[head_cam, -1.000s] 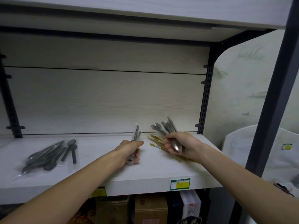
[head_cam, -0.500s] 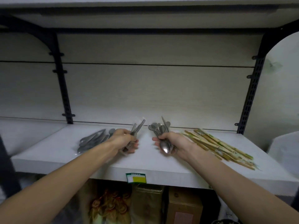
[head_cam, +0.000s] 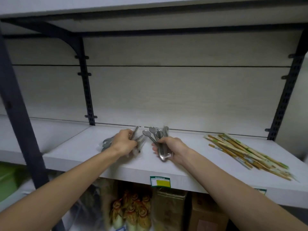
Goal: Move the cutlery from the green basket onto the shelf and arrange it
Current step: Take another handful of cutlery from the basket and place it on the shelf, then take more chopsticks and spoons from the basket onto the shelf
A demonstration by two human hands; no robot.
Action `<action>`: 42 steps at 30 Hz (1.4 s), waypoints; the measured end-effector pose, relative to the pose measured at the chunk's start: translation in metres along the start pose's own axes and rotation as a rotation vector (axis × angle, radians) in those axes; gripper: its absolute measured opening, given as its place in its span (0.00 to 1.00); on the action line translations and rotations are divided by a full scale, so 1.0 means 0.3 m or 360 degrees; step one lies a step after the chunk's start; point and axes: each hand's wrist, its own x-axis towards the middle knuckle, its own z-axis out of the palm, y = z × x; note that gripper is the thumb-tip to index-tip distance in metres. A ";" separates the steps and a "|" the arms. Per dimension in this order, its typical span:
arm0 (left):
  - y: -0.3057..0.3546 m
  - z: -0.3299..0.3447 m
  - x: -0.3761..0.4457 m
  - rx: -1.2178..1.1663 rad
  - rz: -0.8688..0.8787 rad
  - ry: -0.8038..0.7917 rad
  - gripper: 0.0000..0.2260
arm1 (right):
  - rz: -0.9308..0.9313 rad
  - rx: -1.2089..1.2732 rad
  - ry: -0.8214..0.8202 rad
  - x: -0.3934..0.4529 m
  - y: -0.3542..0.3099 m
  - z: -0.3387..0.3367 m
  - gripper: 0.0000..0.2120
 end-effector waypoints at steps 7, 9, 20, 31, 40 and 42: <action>-0.034 0.009 -0.001 0.0159 0.0236 0.0120 0.20 | -0.0101 -0.0116 -0.0020 0.003 0.000 0.050 0.09; -0.046 0.003 0.001 0.0345 0.0322 0.0099 0.20 | -0.0144 -0.0233 0.0018 0.035 0.004 0.068 0.09; -0.135 0.017 0.000 0.0891 0.0528 -0.0142 0.28 | -0.0430 -0.0846 0.0103 0.043 0.019 0.117 0.22; -0.141 0.038 0.004 0.1047 0.0384 -0.0208 0.32 | -0.0798 -0.1998 0.0026 0.062 0.110 0.081 0.16; -0.150 0.008 -0.010 0.0940 0.0204 -0.0015 0.27 | -0.0883 -0.2073 -0.0019 0.076 0.106 0.144 0.21; -0.179 -0.024 -0.041 0.0890 0.0287 0.0152 0.28 | -0.1004 -0.1996 0.0041 0.070 0.113 0.134 0.26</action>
